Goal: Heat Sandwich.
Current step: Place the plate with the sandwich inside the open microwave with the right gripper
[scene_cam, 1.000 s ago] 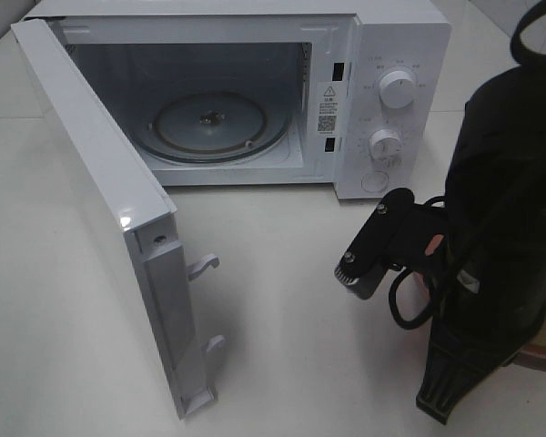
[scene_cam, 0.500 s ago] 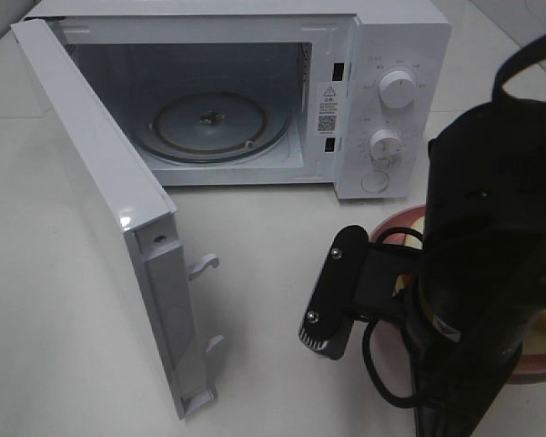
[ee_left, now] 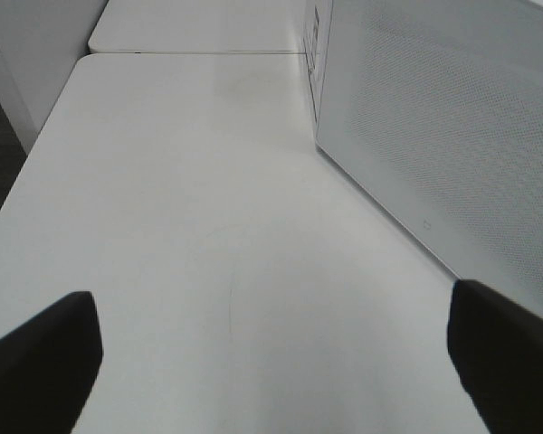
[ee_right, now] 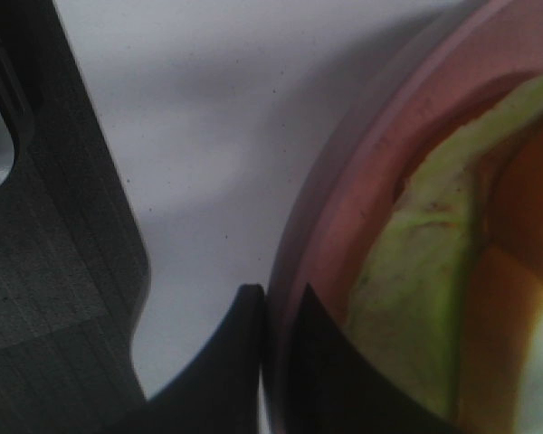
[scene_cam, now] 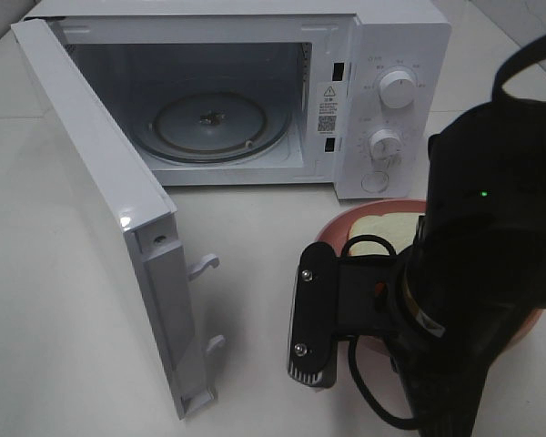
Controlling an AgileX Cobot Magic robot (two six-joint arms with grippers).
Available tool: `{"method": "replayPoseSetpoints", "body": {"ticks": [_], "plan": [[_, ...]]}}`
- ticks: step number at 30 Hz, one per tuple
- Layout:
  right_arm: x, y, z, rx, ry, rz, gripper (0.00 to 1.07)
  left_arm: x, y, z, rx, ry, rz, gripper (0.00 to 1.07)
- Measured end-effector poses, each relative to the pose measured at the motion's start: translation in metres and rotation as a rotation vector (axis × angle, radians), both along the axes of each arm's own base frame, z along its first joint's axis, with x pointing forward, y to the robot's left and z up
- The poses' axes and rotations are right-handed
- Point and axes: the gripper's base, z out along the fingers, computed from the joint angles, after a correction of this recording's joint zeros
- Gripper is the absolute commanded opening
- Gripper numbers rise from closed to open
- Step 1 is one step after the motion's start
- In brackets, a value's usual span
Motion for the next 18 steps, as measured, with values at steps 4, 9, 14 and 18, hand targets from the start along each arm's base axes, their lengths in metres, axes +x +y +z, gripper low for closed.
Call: {"method": "replayPoseSetpoints", "body": {"ticks": [4,9,14,18], "plan": [[0.0008,0.0023,-0.0002,0.003,0.007,0.087,0.04,0.0000,0.0000,0.0000,0.000,0.000,0.000,0.98],[0.0019,0.0047,-0.0002,0.000,0.010,0.191,0.04,0.0000,0.0000,0.0000,0.000,0.000,0.000,0.98],[0.0062,0.0049,0.0009,-0.022,-0.030,0.254,0.04,0.0000,0.0000,0.0000,0.000,0.000,0.000,0.98],[0.0082,0.0110,0.0010,0.022,-0.053,0.328,0.00,0.0000,0.0000,0.0000,0.000,0.000,0.000,0.98]]}}
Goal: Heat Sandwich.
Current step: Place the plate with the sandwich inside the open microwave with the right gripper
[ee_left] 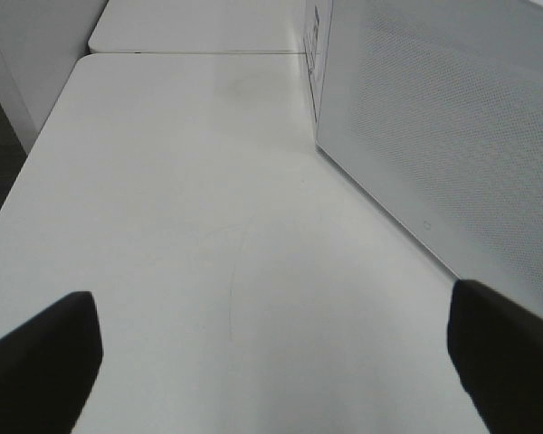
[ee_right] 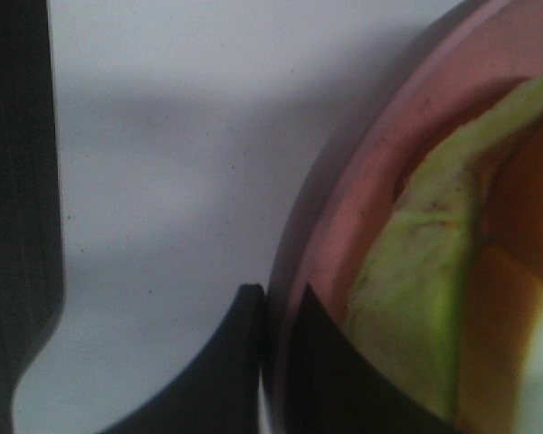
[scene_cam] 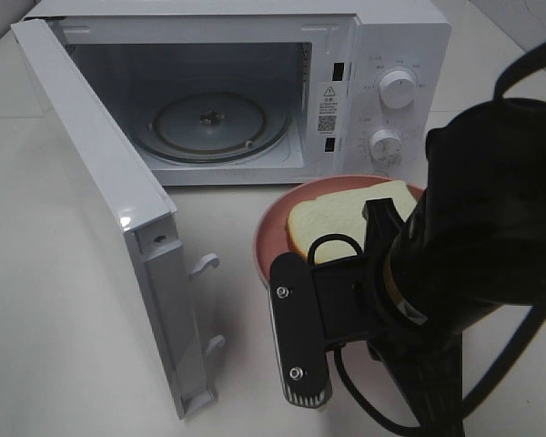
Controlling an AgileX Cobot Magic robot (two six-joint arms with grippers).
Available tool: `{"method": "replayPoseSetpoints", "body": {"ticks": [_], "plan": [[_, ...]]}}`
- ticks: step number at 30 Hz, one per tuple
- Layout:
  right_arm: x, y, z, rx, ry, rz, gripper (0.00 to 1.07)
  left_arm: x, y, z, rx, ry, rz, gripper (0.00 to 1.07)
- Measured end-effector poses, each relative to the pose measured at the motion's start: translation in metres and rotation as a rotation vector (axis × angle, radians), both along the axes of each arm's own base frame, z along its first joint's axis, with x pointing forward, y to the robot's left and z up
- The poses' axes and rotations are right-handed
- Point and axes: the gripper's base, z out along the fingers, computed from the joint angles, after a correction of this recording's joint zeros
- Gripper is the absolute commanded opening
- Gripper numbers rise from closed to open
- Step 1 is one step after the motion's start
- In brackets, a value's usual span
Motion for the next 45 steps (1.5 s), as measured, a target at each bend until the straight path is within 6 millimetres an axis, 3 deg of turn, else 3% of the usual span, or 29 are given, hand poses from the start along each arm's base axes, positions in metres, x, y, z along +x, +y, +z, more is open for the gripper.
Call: {"method": "replayPoseSetpoints", "body": {"ticks": [6,31,45], "plan": [[0.008,0.000,0.000,-0.013,0.002,0.176,0.00,0.000,0.000,0.000,0.000,0.000,0.000,0.98],[0.048,-0.026,-0.001,0.014,0.023,0.436,0.00,0.000,0.000,0.000,0.000,0.000,0.000,0.98],[0.078,-0.030,0.028,0.066,0.007,0.543,0.00,0.000,0.000,0.000,0.000,0.000,0.000,0.98]]}}
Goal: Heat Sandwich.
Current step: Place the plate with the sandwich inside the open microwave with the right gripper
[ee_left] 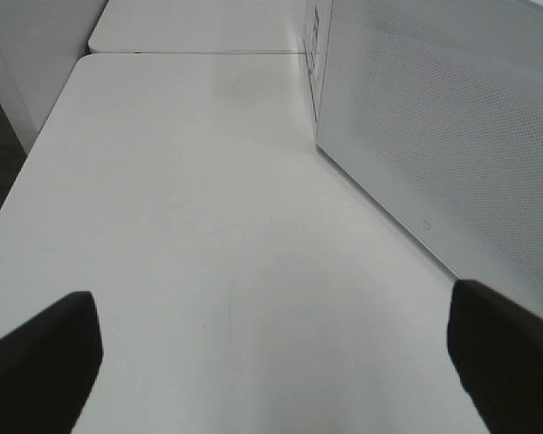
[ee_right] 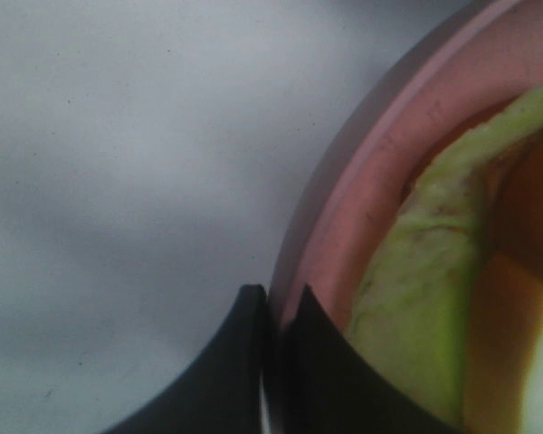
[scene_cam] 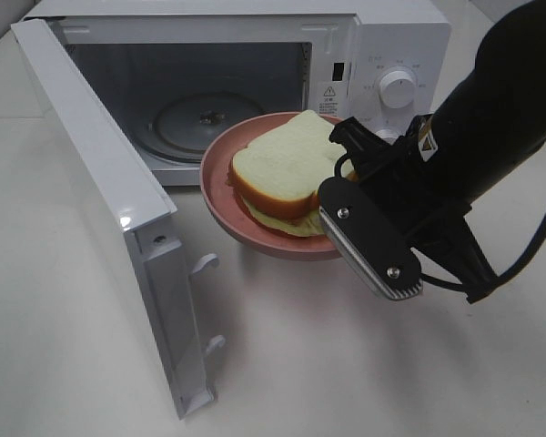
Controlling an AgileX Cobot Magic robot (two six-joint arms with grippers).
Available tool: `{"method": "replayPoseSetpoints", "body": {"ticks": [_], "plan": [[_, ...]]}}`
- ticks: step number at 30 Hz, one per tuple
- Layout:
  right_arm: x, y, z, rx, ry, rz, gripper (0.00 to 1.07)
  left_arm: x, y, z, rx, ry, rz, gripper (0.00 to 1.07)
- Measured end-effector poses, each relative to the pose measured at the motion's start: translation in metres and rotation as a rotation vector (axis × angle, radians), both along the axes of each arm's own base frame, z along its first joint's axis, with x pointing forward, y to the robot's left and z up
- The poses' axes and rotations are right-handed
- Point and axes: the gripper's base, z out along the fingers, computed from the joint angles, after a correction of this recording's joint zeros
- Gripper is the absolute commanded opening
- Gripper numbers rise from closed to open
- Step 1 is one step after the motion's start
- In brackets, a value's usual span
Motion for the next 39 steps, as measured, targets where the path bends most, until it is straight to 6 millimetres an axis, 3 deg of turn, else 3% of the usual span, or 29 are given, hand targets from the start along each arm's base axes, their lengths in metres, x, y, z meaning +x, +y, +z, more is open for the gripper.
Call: {"method": "replayPoseSetpoints", "body": {"ticks": [23,39], "plan": [[0.054,0.049,0.001,0.088,0.053,0.026,0.00,0.000,0.000,0.000,0.000,0.000,0.000,0.98],[0.089,0.075,-0.015,0.094,0.058,0.009,0.00,0.000,0.000,0.000,0.000,0.000,0.000,0.98]]}}
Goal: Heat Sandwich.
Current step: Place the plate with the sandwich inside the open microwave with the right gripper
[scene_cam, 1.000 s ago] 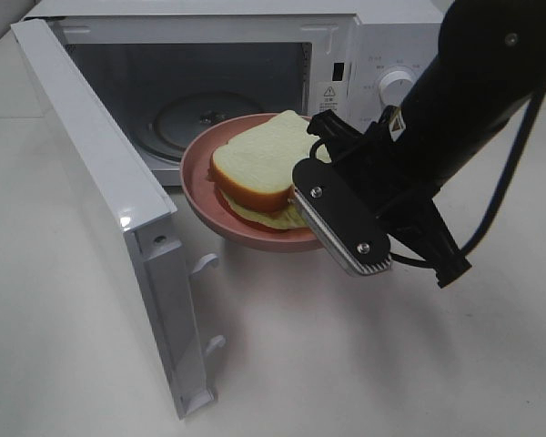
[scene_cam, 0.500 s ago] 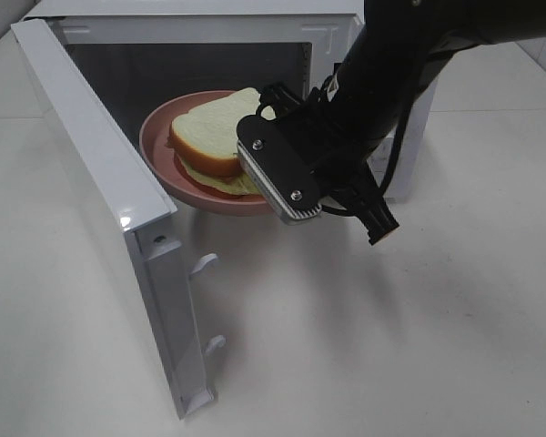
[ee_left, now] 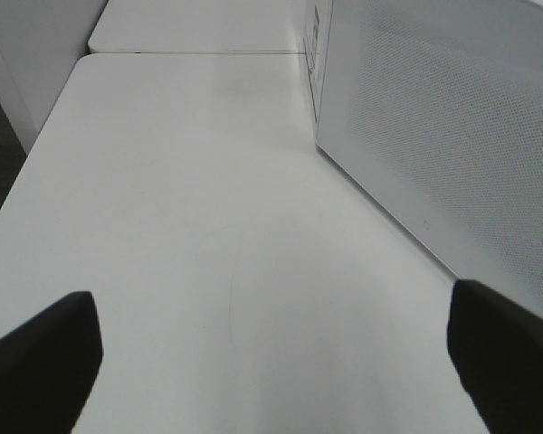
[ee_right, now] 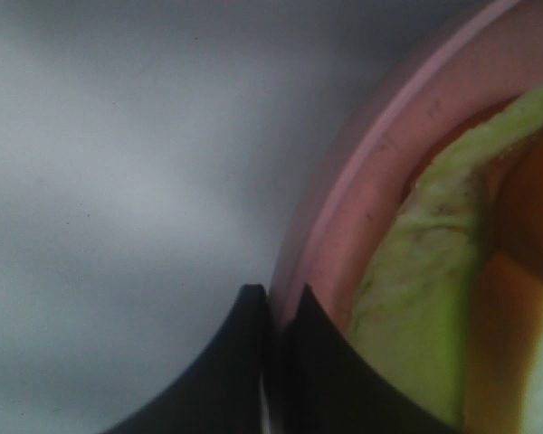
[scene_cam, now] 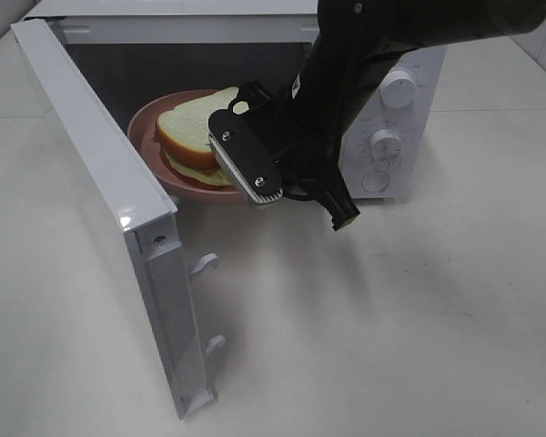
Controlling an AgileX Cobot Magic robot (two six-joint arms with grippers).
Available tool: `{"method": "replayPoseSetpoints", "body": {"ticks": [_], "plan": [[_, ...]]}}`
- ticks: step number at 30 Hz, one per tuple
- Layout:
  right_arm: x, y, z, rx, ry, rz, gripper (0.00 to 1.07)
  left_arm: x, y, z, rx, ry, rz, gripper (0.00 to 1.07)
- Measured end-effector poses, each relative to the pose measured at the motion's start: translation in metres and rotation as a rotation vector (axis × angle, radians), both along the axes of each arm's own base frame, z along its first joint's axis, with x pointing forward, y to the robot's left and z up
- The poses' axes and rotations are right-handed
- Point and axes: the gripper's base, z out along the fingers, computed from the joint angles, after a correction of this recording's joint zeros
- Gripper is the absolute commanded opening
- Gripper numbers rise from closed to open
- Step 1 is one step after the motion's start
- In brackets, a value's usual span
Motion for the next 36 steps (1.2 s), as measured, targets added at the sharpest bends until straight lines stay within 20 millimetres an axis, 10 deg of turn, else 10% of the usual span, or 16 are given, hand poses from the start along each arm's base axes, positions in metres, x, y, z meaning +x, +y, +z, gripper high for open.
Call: {"method": "replayPoseSetpoints", "body": {"ticks": [36], "plan": [[0.060,0.036,-0.020,0.011,-0.011,-0.199,0.01,0.000,0.000,0.000,0.000,0.000,0.000,0.98]]}}
